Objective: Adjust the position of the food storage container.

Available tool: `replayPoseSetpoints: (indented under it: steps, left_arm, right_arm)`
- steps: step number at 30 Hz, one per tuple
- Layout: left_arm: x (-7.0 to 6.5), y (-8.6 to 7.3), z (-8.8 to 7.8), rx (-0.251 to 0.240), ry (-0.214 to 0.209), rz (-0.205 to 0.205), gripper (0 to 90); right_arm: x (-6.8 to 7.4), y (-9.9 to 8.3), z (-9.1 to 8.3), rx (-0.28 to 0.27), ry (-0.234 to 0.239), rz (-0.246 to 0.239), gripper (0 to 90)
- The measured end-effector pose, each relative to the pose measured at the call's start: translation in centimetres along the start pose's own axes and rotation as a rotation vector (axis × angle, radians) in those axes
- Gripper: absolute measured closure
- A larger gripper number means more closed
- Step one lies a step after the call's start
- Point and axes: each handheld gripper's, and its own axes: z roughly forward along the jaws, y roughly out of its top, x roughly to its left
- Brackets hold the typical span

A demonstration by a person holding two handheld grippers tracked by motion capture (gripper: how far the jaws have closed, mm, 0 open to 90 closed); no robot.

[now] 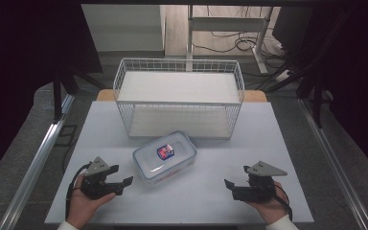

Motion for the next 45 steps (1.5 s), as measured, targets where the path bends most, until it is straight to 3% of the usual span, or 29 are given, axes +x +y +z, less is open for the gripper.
replayPoseSetpoints:
  steps: [5,8,19,26,35,45]
  left_arm:
    - [0.0,0.1,0.0,-0.002,0.001,-0.003,27.5]
    - [0.0,0.0,0.0,0.001,0.000,0.003,27.5]
    - [-0.1,0.3,-0.1,-0.012,-0.010,0.005,27.4]
    - [-0.2,0.5,0.3,-0.008,-0.018,0.011,27.4]
    - [-0.6,1.5,-0.3,-0.020,-0.045,0.014,27.8]
    - [-1.4,3.5,-0.7,-0.024,-0.046,0.038,28.7]
  right_arm:
    - [-0.3,-0.3,0.1,0.009,0.008,0.017,17.8]
    - [-0.3,-0.1,0.0,-0.007,0.045,0.041,20.0]
    - [0.3,-0.2,-0.3,-0.010,0.059,0.027,23.6]
    - [0.0,-0.5,-0.4,0.002,0.067,0.032,23.8]
    - [0.1,-0.6,-0.4,0.006,0.080,0.039,24.0]
    - [0.0,-0.6,-0.5,0.002,0.097,0.057,24.3]
